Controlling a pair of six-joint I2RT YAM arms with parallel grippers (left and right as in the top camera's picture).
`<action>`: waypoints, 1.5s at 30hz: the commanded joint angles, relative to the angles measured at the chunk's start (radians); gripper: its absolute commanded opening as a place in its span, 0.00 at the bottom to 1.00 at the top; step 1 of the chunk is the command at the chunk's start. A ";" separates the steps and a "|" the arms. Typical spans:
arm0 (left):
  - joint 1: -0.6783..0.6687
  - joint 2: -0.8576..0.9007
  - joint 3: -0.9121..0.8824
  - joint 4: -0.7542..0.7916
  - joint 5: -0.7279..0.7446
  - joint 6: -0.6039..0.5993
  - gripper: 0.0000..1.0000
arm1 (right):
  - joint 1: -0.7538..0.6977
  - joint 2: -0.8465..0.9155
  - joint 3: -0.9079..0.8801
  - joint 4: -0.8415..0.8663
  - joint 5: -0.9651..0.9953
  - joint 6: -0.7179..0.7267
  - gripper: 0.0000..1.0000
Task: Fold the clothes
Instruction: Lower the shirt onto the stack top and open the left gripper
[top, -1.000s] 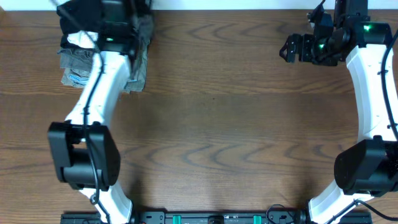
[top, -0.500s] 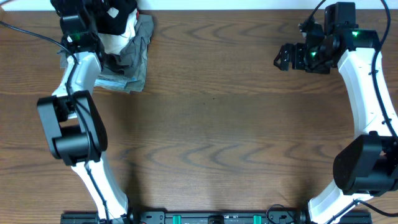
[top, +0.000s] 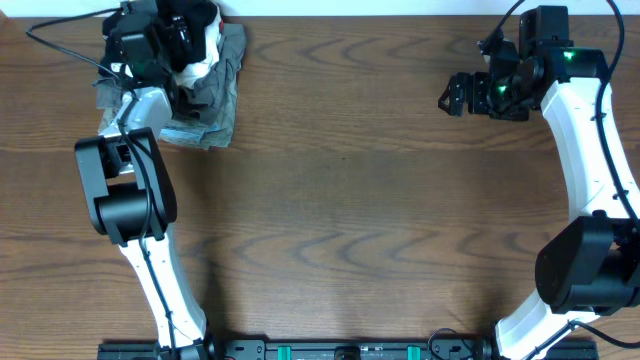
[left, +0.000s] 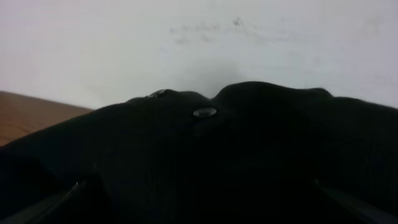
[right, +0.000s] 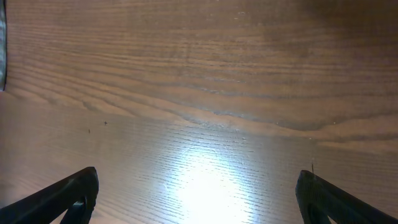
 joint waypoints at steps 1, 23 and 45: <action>0.005 0.081 -0.038 -0.128 0.003 -0.017 0.98 | 0.011 0.006 -0.006 0.002 -0.004 0.006 0.99; -0.035 -0.346 -0.039 -0.245 0.003 0.011 0.98 | -0.014 0.002 0.014 0.236 0.000 -0.024 0.99; -0.035 -0.961 -0.039 -0.594 0.003 -0.016 0.98 | -0.074 -0.290 0.458 0.301 0.128 -0.136 0.99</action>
